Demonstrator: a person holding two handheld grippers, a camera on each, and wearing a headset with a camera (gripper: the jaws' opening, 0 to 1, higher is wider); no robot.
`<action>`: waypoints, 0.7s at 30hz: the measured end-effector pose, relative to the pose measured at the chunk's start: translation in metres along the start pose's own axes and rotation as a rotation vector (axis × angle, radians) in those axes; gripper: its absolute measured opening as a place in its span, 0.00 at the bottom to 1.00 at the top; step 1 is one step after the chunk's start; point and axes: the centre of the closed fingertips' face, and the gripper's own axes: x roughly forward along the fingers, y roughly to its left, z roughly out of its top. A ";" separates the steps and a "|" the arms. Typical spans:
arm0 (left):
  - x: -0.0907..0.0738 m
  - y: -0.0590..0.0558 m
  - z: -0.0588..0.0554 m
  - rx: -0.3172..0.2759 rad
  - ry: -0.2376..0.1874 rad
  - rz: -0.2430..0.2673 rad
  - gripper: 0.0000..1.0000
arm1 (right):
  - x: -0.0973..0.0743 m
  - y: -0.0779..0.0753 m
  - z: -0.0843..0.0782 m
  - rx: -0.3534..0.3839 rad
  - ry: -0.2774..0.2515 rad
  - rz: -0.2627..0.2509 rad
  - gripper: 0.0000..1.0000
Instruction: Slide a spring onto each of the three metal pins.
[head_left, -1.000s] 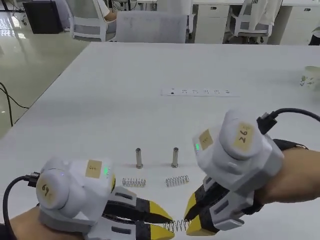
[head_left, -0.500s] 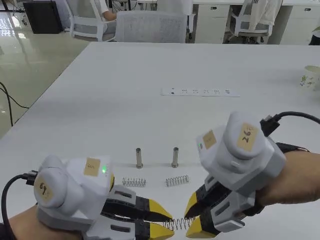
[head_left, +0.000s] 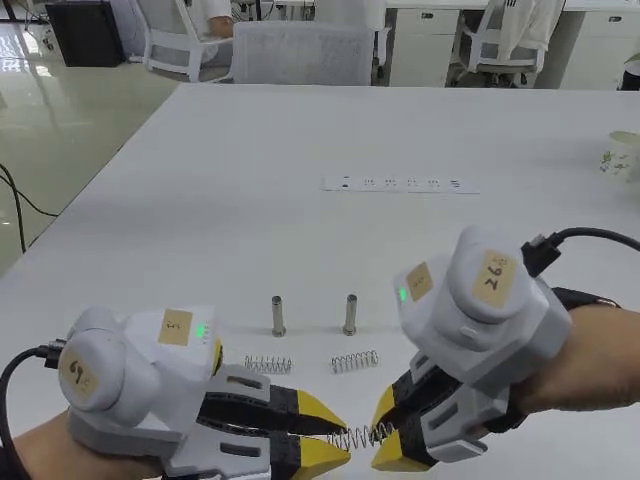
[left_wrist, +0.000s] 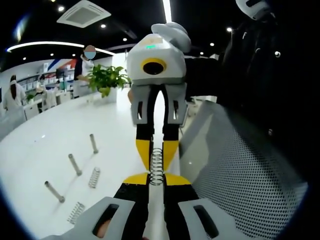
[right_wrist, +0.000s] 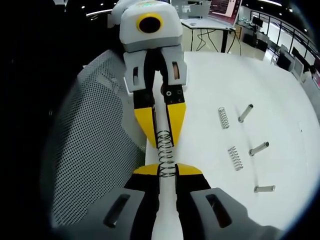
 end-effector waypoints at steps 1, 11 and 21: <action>0.000 0.000 0.000 0.002 0.000 0.001 0.02 | -0.001 0.000 0.001 -0.001 -0.002 -0.003 0.08; 0.000 0.000 -0.003 0.000 0.010 0.004 0.02 | -0.011 0.002 0.022 0.032 -0.075 0.004 0.08; 0.000 -0.001 -0.004 -0.009 0.014 0.002 0.02 | -0.011 0.004 0.034 0.041 -0.107 0.007 0.08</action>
